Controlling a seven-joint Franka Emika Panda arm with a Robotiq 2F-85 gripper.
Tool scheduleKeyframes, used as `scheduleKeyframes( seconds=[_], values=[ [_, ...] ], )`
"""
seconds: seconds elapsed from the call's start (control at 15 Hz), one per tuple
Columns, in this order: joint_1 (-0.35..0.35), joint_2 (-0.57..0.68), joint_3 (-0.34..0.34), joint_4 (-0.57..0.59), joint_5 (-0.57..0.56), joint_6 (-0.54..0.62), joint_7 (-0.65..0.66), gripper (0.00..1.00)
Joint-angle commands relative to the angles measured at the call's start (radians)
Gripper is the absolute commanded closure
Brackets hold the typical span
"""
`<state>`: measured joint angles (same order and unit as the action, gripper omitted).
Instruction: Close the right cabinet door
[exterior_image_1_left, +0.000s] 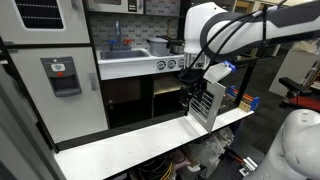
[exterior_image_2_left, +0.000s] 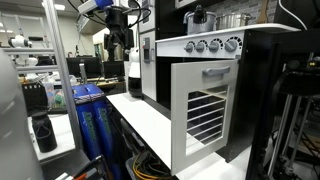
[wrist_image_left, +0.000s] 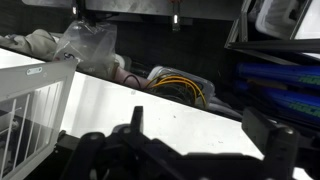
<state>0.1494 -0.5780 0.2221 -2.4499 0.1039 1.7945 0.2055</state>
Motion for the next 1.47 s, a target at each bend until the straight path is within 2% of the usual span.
scheduleKeyframes(
  seconds=[0.0, 1.13, 1.4],
  values=[
    [0.004, 0.001, -0.003, 0.002, -0.002, -0.002, 0.002, 0.00],
    [0.004, 0.001, -0.003, 0.002, -0.002, -0.002, 0.002, 0.00],
    [0.000, -0.027, -0.011, 0.055, -0.055, -0.066, -0.037, 0.00]
  ],
)
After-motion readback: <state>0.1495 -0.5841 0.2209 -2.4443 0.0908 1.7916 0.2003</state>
